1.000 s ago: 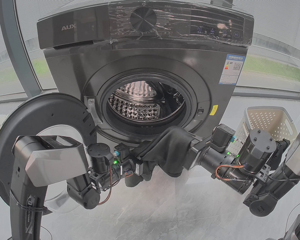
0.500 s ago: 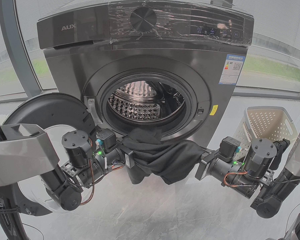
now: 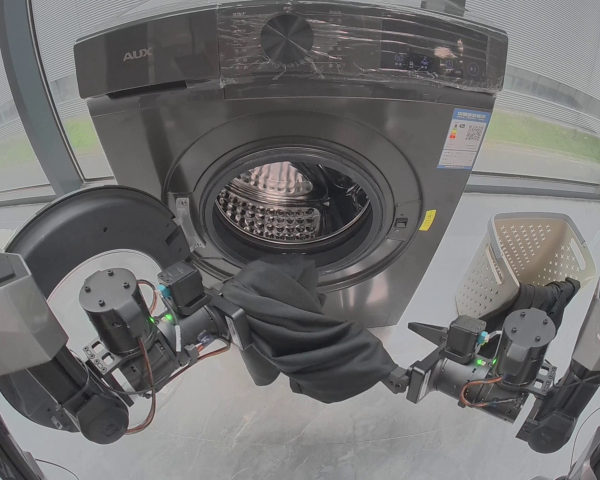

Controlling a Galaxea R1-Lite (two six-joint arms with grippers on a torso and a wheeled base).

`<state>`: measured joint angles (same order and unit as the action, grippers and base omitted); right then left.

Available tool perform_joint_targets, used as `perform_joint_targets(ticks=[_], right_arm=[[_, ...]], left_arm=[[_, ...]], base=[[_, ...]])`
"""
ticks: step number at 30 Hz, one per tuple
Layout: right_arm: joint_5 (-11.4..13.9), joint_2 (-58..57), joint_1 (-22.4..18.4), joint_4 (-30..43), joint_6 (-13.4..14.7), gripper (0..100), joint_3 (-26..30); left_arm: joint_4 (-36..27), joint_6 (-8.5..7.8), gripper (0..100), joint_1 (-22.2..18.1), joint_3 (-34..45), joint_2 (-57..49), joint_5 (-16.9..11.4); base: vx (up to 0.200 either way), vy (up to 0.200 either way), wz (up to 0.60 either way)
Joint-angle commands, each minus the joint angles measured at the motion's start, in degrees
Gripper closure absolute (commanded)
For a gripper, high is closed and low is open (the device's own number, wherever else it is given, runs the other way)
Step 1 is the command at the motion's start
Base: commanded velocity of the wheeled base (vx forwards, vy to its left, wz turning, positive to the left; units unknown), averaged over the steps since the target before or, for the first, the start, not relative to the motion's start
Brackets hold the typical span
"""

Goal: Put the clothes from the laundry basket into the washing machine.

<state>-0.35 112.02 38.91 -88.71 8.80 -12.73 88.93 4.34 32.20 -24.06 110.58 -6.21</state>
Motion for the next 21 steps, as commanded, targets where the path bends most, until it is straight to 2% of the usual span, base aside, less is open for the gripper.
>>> perform_joint_targets(ticks=[1,4,7,11,13,16,21], right_arm=[[-0.4,0.0,-1.9,-0.1,-0.5,0,3.5],[-0.8,-0.2,-5.6,-0.1,-2.2,0,5.3],[-0.7,-0.3,-7.3,-0.1,-2.4,0,5.6],[-0.7,0.0,-9.5,-0.1,-2.4,0,4.2],[-0.8,0.4,-9.8,-0.1,-2.2,0,3.4],[-0.7,1.5,-9.9,-0.1,-2.2,0,3.1],[-0.7,1.1,-9.6,-0.1,-2.1,0,2.5]], left_arm=[[0.2,1.2,100,-0.9,1.3,-4.1,1.7],[0.2,1.02,100,-1.3,1.0,-3.8,2.2],[0.2,1.02,100,-1.3,1.1,-3.8,3.0],[0.3,0.58,100,-1.2,2.4,-3.5,5.7],[0.3,0.76,100,-1.3,2.7,-3.4,7.4],[0.3,0.67,100,-1.3,3.5,-3.3,7.4],[0.3,-0.74,100,-0.7,3.2,-1.1,10.7]], base=[[0.0,0.0,0.0],[0.0,0.0,0.0],[0.0,0.0,0.0],[0.0,0.0,0.0],[0.0,0.0,0.0],[0.0,0.0,0.0],[0.0,0.0,0.0]])
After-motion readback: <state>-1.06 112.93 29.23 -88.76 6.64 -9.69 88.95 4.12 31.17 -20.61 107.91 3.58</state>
